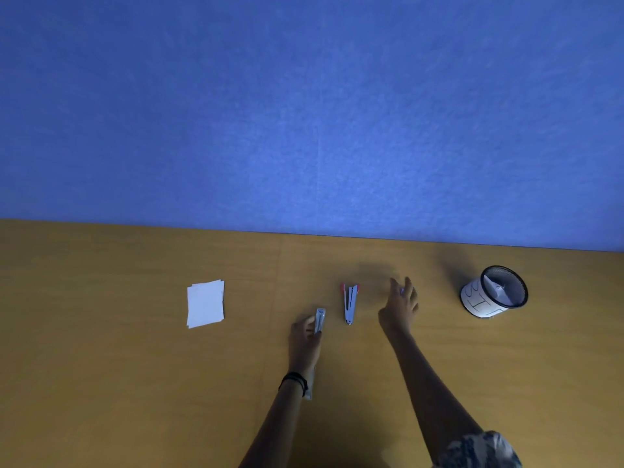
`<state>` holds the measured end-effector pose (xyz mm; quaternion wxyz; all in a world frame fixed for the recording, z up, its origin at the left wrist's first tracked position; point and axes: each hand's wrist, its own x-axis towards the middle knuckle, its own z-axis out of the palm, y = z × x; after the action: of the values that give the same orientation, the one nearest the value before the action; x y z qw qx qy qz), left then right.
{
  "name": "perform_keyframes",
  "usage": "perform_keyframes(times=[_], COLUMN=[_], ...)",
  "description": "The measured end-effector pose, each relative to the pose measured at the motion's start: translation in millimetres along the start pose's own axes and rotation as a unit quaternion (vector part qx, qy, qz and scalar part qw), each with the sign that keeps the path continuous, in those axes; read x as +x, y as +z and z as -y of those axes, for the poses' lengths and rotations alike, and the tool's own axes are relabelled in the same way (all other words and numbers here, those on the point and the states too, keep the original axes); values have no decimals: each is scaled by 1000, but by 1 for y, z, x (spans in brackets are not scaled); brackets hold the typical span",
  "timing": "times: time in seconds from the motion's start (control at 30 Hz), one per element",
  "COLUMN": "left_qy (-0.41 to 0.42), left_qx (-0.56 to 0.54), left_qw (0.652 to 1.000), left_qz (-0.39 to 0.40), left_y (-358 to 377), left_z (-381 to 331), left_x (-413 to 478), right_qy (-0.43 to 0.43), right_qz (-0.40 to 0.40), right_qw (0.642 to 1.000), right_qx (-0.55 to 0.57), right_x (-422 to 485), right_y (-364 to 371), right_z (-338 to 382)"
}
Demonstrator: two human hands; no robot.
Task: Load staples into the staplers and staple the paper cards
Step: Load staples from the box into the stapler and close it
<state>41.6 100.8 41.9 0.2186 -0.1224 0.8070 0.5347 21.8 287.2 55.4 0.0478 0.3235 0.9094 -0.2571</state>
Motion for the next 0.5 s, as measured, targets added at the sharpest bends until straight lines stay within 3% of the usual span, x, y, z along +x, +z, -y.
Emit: perform_keyframes(times=[0.17, 0.33, 0.5], left_qy=[-15, 31, 90], left_qx=[-8, 9, 19], left_qw=[1000, 998, 992], left_qz=[-12, -62, -88], left_y=[-4, -8, -6], left_z=[-6, -11, -21], left_x=[-1, -6, -14], right_qy=[-23, -93, -106], right_qz=[98, 68, 65], right_qw=[989, 992, 990], right_qx=[-106, -57, -64], right_x=[6, -5, -19], right_y=[-6, -3, 1], right_z=[-21, -36, -45])
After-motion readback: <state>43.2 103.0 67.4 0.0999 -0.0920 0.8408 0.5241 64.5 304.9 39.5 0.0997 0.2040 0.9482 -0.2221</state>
